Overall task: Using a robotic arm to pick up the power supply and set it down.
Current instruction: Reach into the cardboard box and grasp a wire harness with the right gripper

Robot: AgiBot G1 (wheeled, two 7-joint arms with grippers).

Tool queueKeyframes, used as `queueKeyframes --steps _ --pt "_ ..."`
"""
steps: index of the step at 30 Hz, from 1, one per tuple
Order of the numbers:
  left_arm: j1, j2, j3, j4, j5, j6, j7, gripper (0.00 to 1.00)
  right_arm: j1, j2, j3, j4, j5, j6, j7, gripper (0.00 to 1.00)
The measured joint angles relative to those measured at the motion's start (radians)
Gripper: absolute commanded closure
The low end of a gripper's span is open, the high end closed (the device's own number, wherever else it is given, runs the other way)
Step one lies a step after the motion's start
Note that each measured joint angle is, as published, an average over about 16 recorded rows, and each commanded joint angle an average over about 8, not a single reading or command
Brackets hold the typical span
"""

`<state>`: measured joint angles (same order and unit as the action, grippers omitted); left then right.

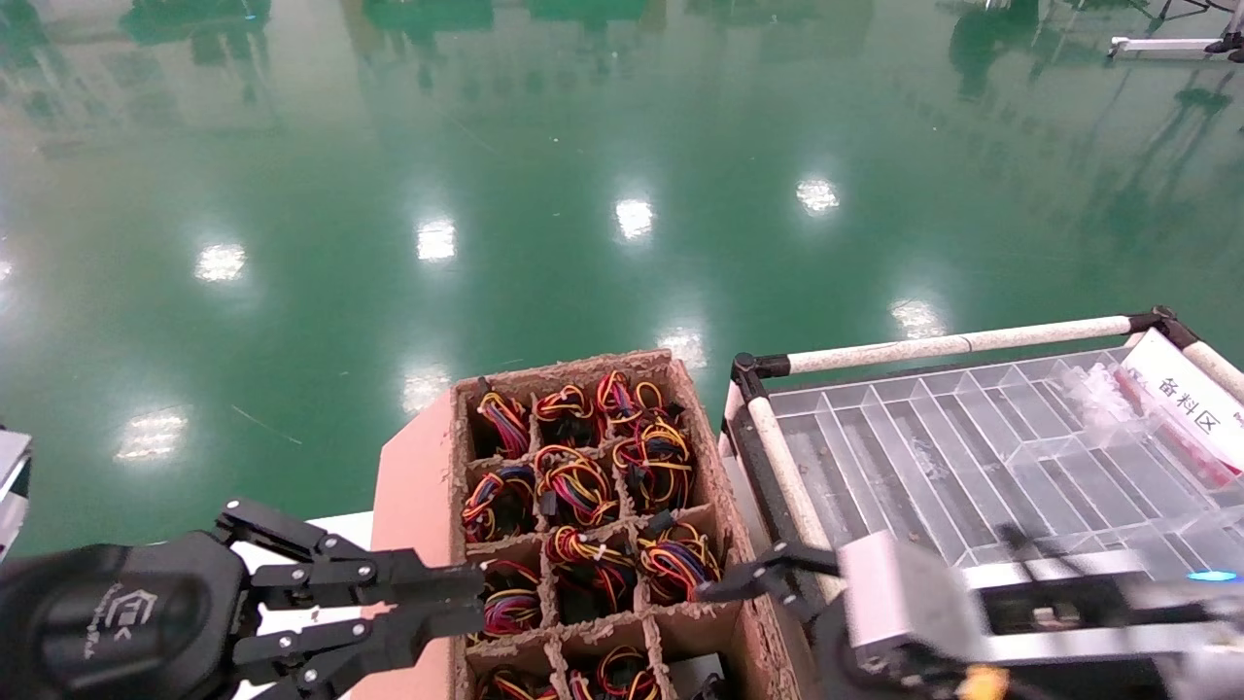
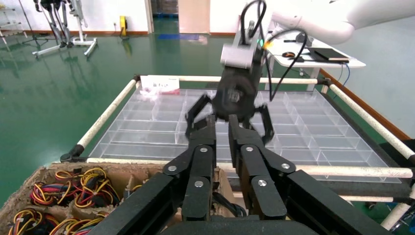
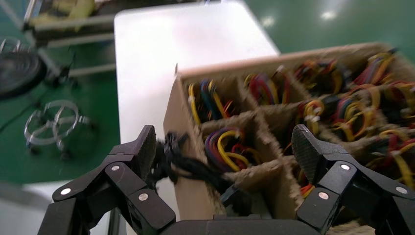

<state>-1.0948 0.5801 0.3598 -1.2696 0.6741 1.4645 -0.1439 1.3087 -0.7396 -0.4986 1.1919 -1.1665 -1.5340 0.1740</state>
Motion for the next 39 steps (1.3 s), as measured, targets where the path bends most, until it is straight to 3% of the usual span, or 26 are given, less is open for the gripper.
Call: queueKeyframes --steps 6,7,13,15,18,23,26,39 --pt "0.0 0.0 0.0 0.0 0.0 0.0 0.0 1.0 0.097 -0.076 -0.097 -0.062 -0.117 -0.032 -0.033 0.02" --pt "0.0 0.0 0.0 0.0 0.0 0.0 0.0 1.0 0.112 -0.088 -0.113 -0.072 -0.132 -0.036 -0.04 0.08" --pt "0.0 0.0 0.0 0.0 0.0 0.0 0.0 1.0 0.191 -0.151 -0.21 -0.134 -0.189 -0.047 -0.083 0.83" --pt "0.0 0.0 0.0 0.0 0.0 0.0 0.0 1.0 0.214 -0.169 -0.24 -0.155 -0.198 -0.047 -0.097 1.0" --pt "0.0 0.0 0.0 0.0 0.0 0.0 0.0 0.85 0.243 -0.194 -0.282 -0.185 -0.203 -0.047 -0.115 1.0" --pt "0.0 0.0 0.0 0.0 0.0 0.0 0.0 0.23 0.28 -0.226 -0.343 -0.234 -0.198 -0.046 -0.142 1.0" --pt "0.0 0.0 0.0 0.0 0.0 0.0 0.0 0.01 0.296 -0.24 -0.372 -0.26 -0.19 -0.045 -0.157 1.0" --pt "0.0 0.0 0.0 0.0 0.0 0.0 0.0 0.0 0.327 -0.26 -0.454 -0.354 -0.114 -0.044 -0.204 1.0"
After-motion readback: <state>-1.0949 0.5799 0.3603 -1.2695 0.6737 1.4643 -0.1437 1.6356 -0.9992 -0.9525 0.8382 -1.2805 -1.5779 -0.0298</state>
